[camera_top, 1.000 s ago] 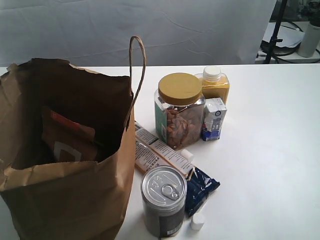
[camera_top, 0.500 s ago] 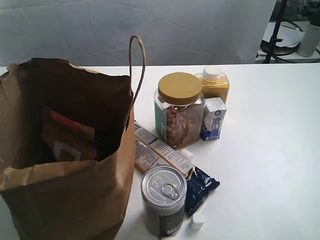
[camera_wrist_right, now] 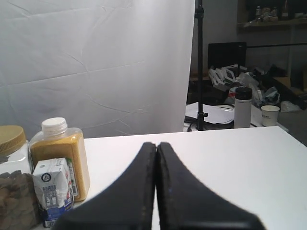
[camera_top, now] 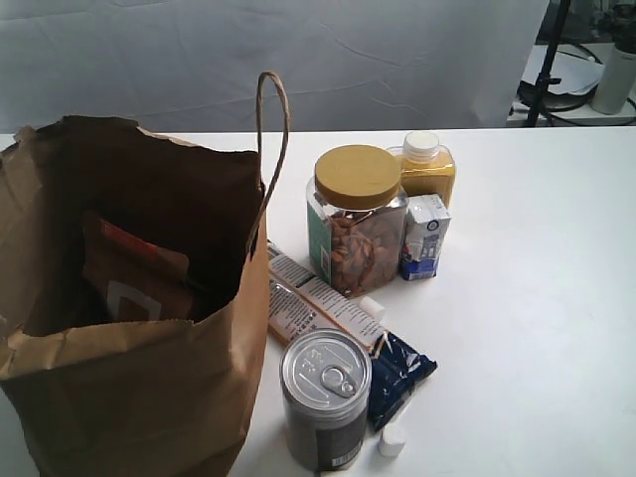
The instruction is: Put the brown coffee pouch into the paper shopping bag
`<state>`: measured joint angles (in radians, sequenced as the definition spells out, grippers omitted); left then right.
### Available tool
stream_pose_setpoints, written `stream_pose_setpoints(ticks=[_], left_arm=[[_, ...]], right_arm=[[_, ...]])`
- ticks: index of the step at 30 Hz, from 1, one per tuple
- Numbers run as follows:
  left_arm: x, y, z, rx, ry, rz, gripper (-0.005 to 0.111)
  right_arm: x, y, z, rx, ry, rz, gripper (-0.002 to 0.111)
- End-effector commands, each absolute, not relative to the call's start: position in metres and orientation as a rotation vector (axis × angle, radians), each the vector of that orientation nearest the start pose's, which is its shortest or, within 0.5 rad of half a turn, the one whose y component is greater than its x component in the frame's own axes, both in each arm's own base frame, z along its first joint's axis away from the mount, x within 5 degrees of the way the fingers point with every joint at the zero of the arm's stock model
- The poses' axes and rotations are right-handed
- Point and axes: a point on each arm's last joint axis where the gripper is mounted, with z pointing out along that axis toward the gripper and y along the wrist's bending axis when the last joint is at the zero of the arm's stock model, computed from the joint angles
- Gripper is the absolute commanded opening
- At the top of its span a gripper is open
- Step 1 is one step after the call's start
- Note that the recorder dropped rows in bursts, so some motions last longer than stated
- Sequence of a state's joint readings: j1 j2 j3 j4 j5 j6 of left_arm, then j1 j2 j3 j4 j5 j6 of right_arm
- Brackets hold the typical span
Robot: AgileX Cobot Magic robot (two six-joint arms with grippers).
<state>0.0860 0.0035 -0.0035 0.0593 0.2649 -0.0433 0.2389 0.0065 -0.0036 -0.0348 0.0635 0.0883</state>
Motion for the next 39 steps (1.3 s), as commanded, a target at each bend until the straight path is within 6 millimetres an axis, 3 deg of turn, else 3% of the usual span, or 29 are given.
stream_pose_setpoints(ticks=[1, 39], left_arm=[[0.0547, 0.0064, 0.1896, -0.076, 1.744, 0.092, 0.0], [0.0547, 0.0064, 0.1896, -0.076, 1.744, 0.092, 0.0]], right_arm=[[0.055, 0.0127, 0.2053, -0.126, 1.57, 0.233, 0.0], [0.0541, 0.0163, 0.2045, -0.176, 1.576, 0.285, 0.0]])
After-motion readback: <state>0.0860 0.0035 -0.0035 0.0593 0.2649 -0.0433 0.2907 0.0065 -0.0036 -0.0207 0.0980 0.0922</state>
